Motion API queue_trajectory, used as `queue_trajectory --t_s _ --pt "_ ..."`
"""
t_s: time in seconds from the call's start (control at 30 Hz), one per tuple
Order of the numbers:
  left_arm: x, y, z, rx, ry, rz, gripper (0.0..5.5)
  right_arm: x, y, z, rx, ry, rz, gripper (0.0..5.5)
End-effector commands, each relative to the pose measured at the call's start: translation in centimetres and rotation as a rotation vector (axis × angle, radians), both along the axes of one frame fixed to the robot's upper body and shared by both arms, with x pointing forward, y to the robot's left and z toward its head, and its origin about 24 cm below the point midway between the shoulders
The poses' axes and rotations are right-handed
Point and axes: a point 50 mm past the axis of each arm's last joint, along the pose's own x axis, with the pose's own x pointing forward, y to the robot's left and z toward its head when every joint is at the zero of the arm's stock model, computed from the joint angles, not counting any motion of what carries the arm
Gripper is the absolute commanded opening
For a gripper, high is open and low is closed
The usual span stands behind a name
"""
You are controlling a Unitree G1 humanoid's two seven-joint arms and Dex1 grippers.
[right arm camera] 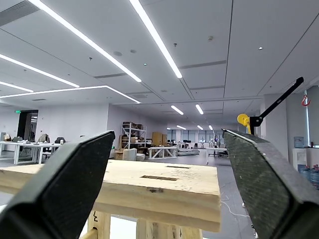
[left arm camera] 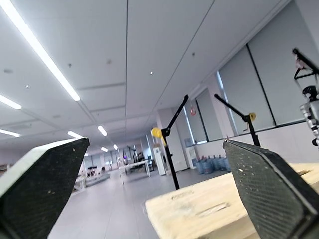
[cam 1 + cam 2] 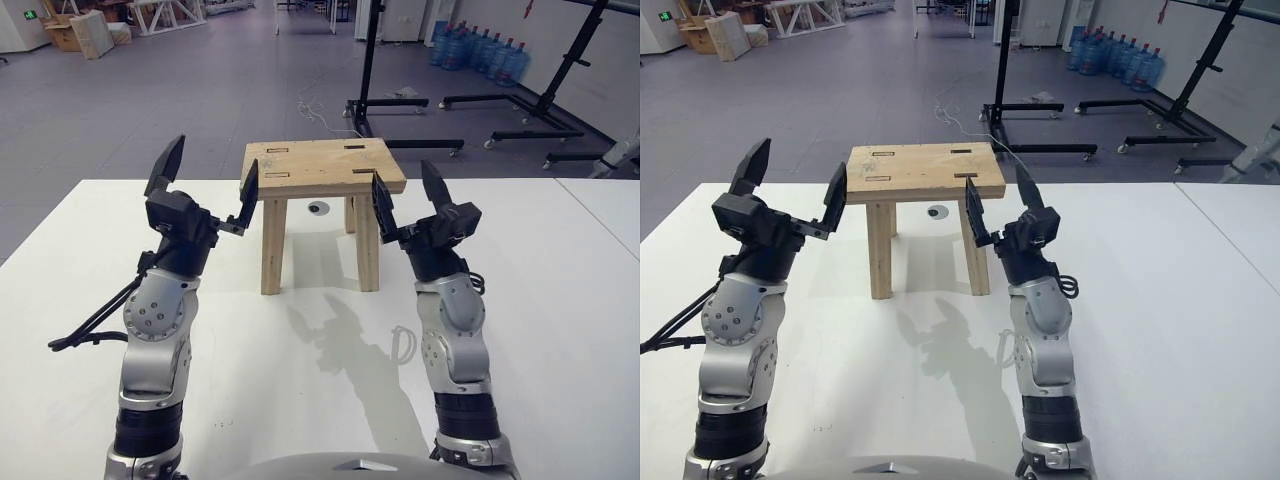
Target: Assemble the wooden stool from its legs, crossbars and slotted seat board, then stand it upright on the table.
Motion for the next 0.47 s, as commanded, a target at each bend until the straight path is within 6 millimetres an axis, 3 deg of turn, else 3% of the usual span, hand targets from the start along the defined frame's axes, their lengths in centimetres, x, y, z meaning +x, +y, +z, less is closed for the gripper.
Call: queue_trajectory --t_s 0.03,0.47 --pt "0.7 0.5 -0.2 -0.053 0.036 0.028 4.93 0.5 0.3 0.2 0.002 -0.018 0.002 4.00" --pt "1.1 -1.4 -1.4 -0.066 0.063 0.047 4.93 1.0 0.3 0.6 -0.029 -0.043 0.017 4.00"
